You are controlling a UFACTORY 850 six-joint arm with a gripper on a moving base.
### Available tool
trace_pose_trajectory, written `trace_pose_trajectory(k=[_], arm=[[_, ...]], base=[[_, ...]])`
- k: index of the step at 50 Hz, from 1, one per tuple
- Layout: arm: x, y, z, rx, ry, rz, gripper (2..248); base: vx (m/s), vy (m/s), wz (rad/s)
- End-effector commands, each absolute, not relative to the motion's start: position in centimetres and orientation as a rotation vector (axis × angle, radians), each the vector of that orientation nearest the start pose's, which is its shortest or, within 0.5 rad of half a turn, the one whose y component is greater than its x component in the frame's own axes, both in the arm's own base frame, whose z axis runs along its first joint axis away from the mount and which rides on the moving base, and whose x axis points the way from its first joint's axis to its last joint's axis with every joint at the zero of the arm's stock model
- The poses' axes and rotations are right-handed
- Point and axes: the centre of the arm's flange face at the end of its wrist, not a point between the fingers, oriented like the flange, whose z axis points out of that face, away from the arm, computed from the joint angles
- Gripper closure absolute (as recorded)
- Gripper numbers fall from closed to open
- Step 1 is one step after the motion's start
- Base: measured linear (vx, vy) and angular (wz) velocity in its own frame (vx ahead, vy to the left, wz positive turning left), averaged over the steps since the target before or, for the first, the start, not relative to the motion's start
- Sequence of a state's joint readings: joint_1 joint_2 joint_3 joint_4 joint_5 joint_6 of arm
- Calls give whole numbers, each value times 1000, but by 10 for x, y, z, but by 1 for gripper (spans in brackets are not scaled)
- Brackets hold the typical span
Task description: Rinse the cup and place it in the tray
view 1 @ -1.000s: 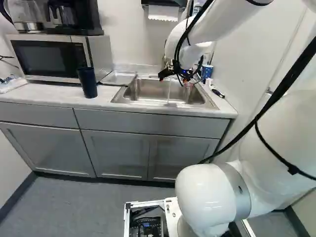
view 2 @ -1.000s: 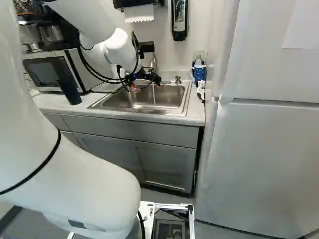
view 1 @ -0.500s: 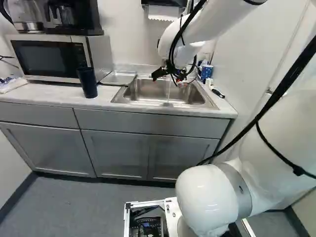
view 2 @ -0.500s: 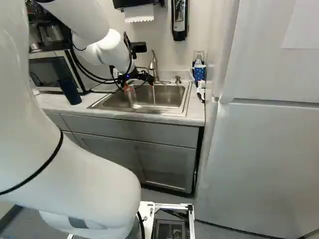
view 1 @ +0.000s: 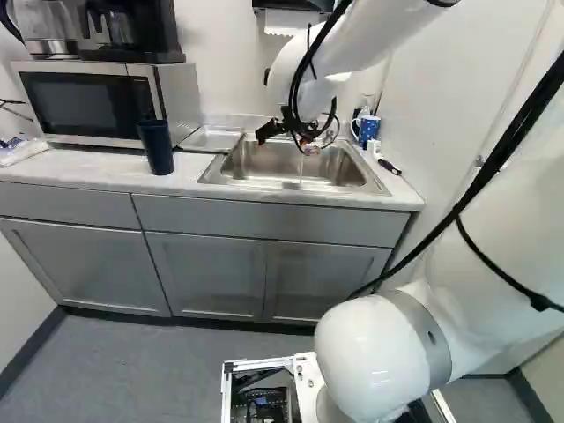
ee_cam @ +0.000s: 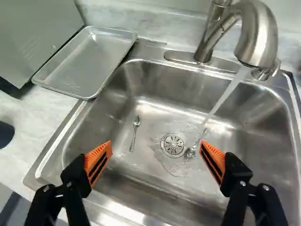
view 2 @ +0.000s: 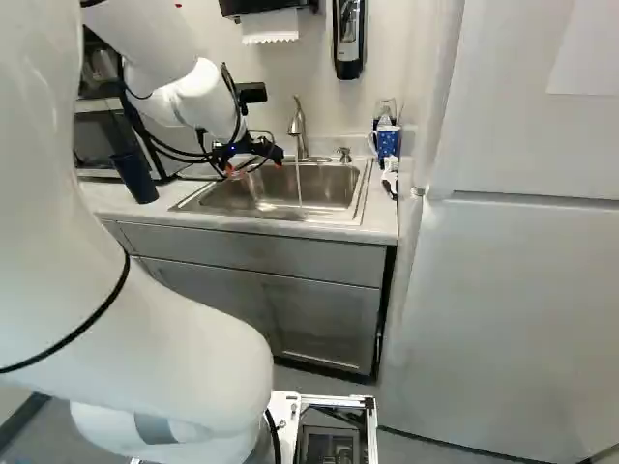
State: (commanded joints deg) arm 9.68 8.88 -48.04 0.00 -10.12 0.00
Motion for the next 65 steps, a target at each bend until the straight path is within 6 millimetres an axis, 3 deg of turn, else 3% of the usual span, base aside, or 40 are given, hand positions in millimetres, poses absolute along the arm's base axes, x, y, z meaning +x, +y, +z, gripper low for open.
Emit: trace_pose_trajectory(k=[65], arm=[[447, 180, 583, -2705, -525, -1163, 3]], base=[[0, 0, 0]])
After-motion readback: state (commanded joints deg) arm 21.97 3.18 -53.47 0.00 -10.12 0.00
